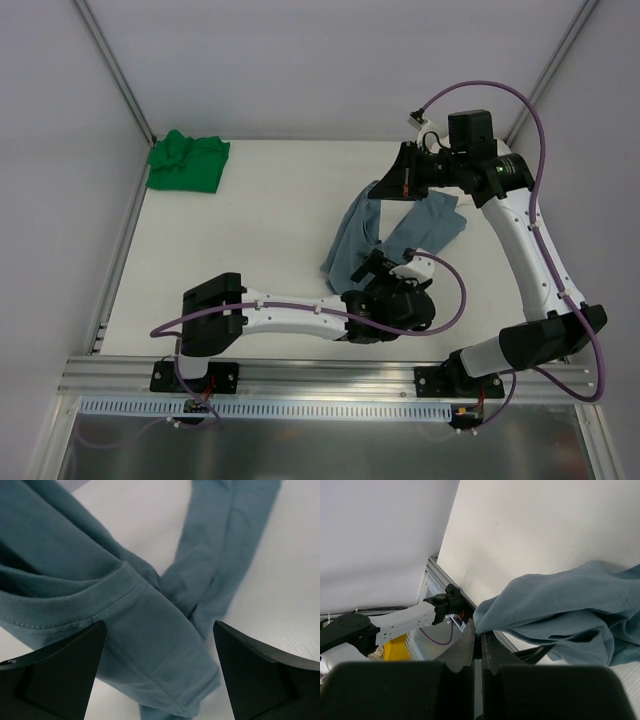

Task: Fold and stack the t-shirts
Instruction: Move the tshirt to the center of the board, then flatten out the tshirt

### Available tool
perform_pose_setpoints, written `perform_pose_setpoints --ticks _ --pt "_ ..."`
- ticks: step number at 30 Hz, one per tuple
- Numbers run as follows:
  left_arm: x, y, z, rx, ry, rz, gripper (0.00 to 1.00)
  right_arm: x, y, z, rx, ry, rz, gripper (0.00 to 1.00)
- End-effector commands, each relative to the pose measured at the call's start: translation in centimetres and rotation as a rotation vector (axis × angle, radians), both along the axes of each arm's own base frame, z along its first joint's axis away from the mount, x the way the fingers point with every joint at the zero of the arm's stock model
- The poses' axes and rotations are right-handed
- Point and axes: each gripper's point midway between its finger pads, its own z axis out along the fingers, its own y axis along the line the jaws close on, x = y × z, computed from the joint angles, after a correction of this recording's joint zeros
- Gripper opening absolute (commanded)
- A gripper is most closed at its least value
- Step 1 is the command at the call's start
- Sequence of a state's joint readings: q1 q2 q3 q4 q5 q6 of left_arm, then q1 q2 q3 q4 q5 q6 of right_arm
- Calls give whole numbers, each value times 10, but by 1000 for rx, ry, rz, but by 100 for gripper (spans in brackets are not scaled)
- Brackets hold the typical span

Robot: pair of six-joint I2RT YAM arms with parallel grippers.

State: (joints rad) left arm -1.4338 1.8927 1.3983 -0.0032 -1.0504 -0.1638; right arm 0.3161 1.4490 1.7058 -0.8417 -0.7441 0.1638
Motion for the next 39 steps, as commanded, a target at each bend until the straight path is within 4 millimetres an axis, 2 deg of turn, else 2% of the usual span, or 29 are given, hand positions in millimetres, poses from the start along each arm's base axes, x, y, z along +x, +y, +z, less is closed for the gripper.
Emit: perform_pose_setpoints --ticks 1,3,4,5,6,10,12,13,15,17,18,19,21,22,23,24,25,27,28,30,39 --pt "10 40 26 -16 -117 253 88 -11 2 20 37 -86 42 1" --pt "9 42 24 -20 -123 274 79 -11 2 19 36 -85 43 1" --pt "9 48 21 -17 -131 298 46 -11 2 19 37 -84 42 1" --pt "9 51 22 -20 -135 310 21 -10 1 18 36 -80 42 1" --pt "10 52 24 -30 -138 322 0 -10 1 18 34 -80 42 1" --pt "6 61 29 -65 -128 355 0 -8 1 13 26 -70 37 1" --pt "-1 71 39 -43 -133 358 0 -7 1 12 22 -68 35 0" --pt "-5 73 46 -100 -129 369 0 -6 1 11 20 -67 34 1" --pt "-15 88 60 -50 -157 359 0 -4 0 12 17 -72 30 1" --pt "-21 95 71 -157 -148 385 0 -3 1 11 15 -69 30 0" --pt "-23 114 76 -82 -166 385 0 -2 1 12 18 -70 29 1" --pt "-26 115 77 -141 -159 397 0 0 2 12 18 -71 27 0" --pt "-27 112 71 -117 -148 394 0 1 3 11 22 -63 24 1" --pt "-29 109 62 -106 -135 396 8 2 3 12 25 -67 25 1" --pt "-30 105 58 -102 -132 396 34 3 3 12 26 -65 23 1" --pt "-31 102 54 -98 -128 396 69 3 4 11 27 -63 24 1" --pt "-32 98 45 -80 -126 397 78 3 4 12 31 -62 23 1" --pt "-33 92 40 -93 -121 400 93 2 4 12 32 -59 23 1" --pt "-33 88 36 -108 -122 403 98 1 4 11 26 -57 26 1" --pt "-32 86 33 -147 -124 413 98 -2 2 13 22 -60 25 0" --pt "-22 80 29 -202 -188 410 93 -7 0 17 18 -69 30 1"
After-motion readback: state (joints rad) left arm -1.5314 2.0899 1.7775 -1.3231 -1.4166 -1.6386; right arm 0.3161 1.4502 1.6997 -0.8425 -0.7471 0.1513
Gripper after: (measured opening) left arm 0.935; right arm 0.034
